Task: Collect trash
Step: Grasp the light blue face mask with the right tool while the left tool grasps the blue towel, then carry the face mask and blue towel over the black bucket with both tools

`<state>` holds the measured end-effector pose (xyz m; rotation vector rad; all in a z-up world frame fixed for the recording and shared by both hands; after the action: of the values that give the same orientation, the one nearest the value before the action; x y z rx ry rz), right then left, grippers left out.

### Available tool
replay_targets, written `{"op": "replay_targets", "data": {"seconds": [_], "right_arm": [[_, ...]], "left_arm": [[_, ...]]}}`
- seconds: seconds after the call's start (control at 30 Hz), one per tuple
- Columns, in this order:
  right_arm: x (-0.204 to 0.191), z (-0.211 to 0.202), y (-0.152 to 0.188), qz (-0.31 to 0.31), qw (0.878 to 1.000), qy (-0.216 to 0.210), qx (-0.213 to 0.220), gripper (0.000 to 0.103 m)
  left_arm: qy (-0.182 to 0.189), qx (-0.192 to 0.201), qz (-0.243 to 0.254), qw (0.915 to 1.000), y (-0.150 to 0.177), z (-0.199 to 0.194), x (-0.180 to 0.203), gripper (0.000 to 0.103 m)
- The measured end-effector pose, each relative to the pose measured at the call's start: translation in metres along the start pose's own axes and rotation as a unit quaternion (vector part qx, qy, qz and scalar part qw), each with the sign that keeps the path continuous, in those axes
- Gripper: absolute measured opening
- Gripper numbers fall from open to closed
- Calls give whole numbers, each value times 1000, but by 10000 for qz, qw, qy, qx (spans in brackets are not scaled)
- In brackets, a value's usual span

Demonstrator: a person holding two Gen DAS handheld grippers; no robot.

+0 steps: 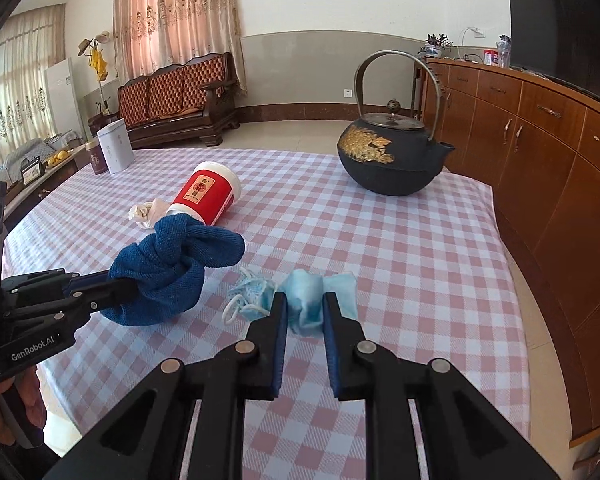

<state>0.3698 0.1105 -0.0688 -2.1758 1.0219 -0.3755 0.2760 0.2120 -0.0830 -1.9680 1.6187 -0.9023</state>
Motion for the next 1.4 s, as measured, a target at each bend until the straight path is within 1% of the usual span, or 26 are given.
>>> {"op": "replay_targets", "data": {"seconds": [0.37, 0.7, 0.87, 1.03, 1.23, 1.4], "right_arm": [[11, -61, 39, 123, 9992, 281, 237, 18], [39, -122, 74, 406, 9963, 570, 493, 18], [52, -143, 90, 604, 9938, 735, 578, 18], [64, -161, 104, 778, 9914, 853, 622, 18], [83, -183, 122, 990, 9869, 1087, 659, 18], [108, -204, 143, 1261, 9811, 1314, 660, 18]], "left_arm": [[-22, 98, 242, 9997, 19, -24, 44, 15], [65, 286, 376, 9989, 34, -51, 87, 15], [183, 375, 399, 9983, 38, -61, 106, 15], [321, 419, 534, 9972, 42, -66, 130, 15], [600, 353, 781, 9945, 50, -63, 168, 15], [879, 280, 1046, 9902, 54, -57, 206, 15]]}}
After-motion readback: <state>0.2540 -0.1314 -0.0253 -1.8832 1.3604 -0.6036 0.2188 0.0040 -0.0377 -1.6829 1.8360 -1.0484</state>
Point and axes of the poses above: each gripper's, at about its wrist camera, not at the fingertips, and z roughly the way its jaws point, x to its right, y to its underside, the point moved 10 cm from there along z, roughly the way its jaws point, and after that the axes turned 6 degrees about -x, right-handed, at the moved point
